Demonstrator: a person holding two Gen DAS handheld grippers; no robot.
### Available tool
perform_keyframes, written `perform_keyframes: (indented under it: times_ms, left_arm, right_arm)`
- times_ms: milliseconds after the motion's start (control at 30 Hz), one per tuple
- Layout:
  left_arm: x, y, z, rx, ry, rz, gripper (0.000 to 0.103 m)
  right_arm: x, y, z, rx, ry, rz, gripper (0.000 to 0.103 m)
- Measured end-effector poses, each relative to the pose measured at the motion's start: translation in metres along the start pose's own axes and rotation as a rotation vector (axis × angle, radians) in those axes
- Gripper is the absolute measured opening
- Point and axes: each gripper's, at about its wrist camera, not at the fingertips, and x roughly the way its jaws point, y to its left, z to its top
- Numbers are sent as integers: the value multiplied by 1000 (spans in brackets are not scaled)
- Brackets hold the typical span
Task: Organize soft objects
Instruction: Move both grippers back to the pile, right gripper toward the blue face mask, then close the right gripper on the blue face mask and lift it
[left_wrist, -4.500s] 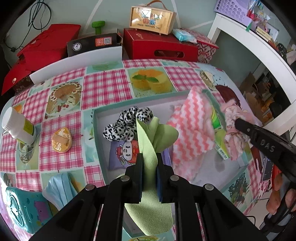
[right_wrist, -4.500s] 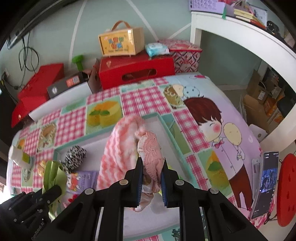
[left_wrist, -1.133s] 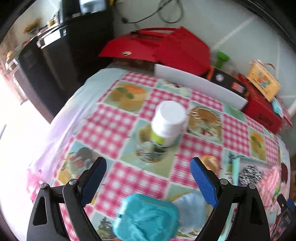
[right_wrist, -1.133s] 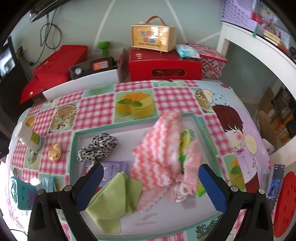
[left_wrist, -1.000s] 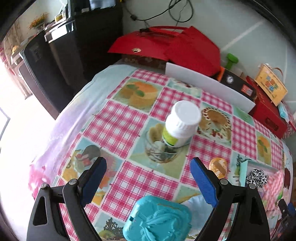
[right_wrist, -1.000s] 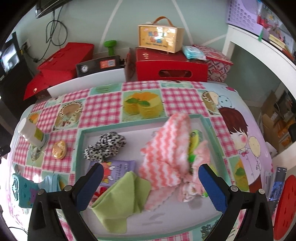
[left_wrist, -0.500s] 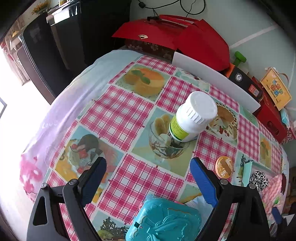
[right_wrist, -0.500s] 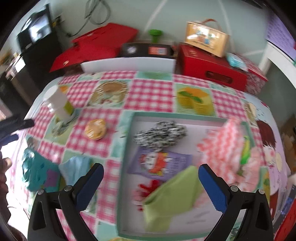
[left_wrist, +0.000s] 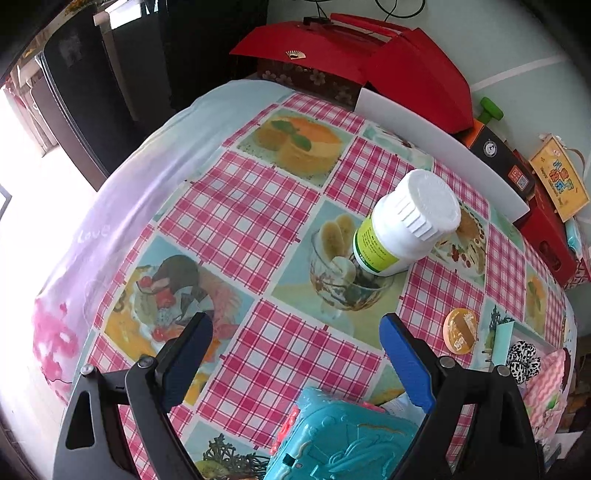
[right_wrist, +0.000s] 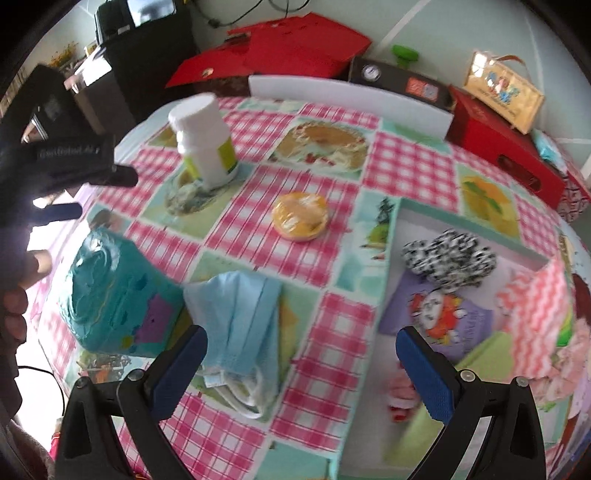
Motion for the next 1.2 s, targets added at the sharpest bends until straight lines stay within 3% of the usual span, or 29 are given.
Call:
perform_keyframes:
  times_ms: [767, 1200]
  left_arm:
    - [9, -7, -2, 25, 18, -13, 92]
    - [9, -9, -2, 44, 17, -15, 92]
  right_arm:
    - [46, 32, -8, -98, 93, -9, 103]
    - [52, 30, -5, -89, 69, -24, 103]
